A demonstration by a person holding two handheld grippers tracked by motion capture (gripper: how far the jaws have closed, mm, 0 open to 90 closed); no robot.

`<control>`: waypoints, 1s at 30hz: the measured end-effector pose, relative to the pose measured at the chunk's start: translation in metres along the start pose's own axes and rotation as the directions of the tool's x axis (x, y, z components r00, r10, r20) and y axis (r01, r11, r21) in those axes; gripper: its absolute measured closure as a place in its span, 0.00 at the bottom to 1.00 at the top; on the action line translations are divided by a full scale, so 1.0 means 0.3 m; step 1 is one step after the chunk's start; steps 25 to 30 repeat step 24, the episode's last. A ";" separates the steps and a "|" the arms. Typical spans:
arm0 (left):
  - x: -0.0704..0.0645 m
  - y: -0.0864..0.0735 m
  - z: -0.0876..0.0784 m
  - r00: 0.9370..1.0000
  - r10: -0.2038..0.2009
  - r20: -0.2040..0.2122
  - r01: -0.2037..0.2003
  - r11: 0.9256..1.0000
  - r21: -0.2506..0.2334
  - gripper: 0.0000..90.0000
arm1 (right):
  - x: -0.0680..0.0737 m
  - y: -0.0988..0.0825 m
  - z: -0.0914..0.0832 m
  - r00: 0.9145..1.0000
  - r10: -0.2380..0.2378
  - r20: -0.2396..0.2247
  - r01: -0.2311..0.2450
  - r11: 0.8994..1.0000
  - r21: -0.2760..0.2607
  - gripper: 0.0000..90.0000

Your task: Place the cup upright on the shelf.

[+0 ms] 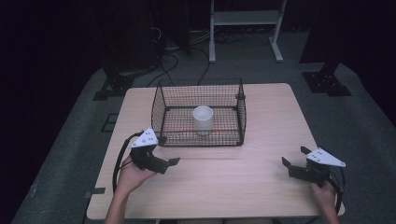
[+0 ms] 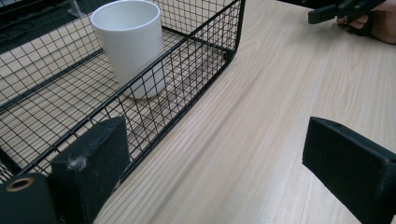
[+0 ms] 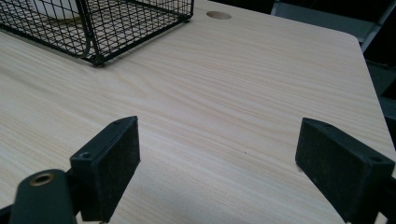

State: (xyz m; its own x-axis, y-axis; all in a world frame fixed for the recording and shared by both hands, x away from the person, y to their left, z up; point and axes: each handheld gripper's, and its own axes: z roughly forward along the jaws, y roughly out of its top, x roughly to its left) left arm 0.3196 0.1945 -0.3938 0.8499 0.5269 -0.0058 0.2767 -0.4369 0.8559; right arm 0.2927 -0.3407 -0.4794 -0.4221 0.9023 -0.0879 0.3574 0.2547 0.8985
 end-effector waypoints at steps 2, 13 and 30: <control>-0.002 -0.005 -0.003 1.000 -0.003 -0.003 0.003 1.000 -0.001 0.07 | 0.000 0.000 0.000 1.000 0.000 0.000 0.000 1.000 0.000 0.15; -0.011 -0.042 -0.027 1.000 -0.022 -0.019 0.022 1.000 -0.020 0.07 | 0.001 0.000 0.000 1.000 -0.004 -0.001 0.004 1.000 -0.002 0.15; -0.055 -0.099 -0.051 0.999 -0.032 -0.042 0.030 0.999 -0.044 0.07 | 0.004 0.000 0.000 1.000 -0.014 -0.001 0.014 1.000 -0.001 0.15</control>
